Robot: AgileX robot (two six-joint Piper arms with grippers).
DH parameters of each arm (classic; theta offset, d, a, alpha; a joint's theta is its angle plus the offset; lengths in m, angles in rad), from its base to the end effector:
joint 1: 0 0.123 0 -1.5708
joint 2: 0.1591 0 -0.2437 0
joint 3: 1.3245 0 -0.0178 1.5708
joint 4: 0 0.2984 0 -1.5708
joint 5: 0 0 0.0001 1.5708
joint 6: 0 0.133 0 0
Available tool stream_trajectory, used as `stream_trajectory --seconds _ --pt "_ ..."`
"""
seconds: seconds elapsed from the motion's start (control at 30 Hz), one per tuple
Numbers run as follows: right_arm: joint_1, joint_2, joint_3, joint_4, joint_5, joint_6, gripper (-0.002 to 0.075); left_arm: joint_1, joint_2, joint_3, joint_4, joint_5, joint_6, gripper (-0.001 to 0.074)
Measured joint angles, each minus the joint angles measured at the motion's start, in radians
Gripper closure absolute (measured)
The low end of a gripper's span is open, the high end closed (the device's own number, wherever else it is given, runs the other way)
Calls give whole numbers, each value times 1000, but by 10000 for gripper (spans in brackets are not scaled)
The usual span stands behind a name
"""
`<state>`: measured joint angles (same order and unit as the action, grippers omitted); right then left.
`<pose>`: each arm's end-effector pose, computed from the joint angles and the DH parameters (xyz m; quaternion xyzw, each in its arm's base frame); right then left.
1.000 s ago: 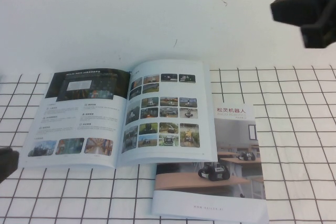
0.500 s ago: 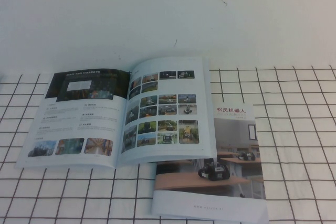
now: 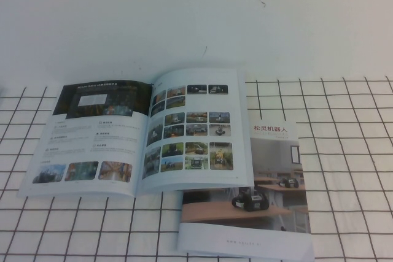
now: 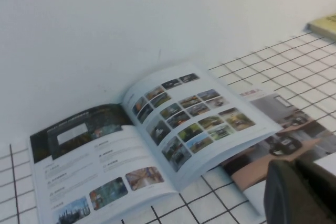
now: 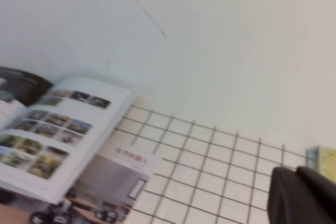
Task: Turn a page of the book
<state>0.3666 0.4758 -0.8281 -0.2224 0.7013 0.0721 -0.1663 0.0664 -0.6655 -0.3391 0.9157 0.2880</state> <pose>0.1877 0.0518 0.3780 -0.1391 0.7764 0.0258 0.6141 0.1004 -0.0525 0.3547 0.1765 0.7517 -0.1312 0.6217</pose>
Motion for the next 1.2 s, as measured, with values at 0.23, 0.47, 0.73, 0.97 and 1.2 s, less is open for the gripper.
stream_trajectory --seconds 0.23,0.47,0.73,0.97,1.2 --pt "0 10 240 -167 -202 128 725 0 15 288 2 -270 -130 738" --pt "0 10 329 -180 -274 138 725 0 27 394 6 -334 -142 737" --pt "0 10 341 -180 -224 139 725 0 27 395 46 -341 -142 737" --pt "0 10 342 -180 -212 139 725 0 27 395 46 -341 -142 737" --pt "0 10 342 -180 -209 139 725 0 27 395 46 -343 -142 737"
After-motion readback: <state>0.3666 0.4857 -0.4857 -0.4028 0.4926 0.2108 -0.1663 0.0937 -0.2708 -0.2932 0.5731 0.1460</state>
